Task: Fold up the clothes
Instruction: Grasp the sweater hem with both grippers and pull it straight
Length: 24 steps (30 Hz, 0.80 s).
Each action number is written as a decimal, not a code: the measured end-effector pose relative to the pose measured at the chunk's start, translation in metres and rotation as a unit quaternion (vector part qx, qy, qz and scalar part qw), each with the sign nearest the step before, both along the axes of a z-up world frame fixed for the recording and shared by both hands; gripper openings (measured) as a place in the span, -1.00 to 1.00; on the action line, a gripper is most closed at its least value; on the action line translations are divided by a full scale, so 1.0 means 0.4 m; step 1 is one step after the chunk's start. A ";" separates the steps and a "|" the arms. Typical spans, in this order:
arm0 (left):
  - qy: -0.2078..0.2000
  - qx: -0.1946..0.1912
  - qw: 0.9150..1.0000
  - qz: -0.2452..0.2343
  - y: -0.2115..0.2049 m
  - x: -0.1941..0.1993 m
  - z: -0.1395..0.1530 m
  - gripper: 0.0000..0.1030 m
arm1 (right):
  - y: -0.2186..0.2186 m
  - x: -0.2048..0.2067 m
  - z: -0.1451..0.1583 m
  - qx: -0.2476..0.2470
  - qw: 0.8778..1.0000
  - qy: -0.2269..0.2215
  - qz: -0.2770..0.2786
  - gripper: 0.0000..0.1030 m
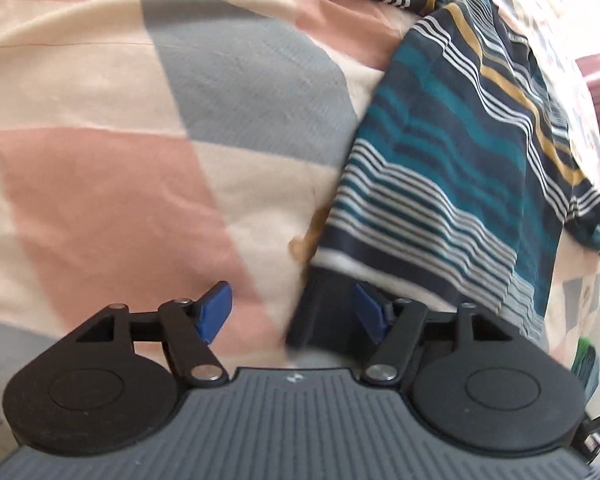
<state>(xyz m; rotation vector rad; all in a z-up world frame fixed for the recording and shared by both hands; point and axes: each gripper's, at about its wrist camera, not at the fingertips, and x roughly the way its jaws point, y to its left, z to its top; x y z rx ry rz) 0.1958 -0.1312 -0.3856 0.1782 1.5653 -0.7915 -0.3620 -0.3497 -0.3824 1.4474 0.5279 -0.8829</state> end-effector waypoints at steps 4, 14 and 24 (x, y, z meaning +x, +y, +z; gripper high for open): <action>0.024 -0.025 0.999 -0.011 -0.039 -0.019 -0.046 0.27 | -0.019 0.024 -0.058 0.022 0.999 -0.042 -0.022 0.16; -0.014 -0.047 0.997 -0.058 0.002 -0.025 0.093 -0.93 | -0.037 0.009 0.146 -0.006 0.996 -0.032 0.079 -0.90; -0.065 -0.014 0.990 -0.126 0.149 -0.131 0.163 -0.94 | 0.135 -0.077 0.151 0.036 0.995 0.028 0.093 -0.91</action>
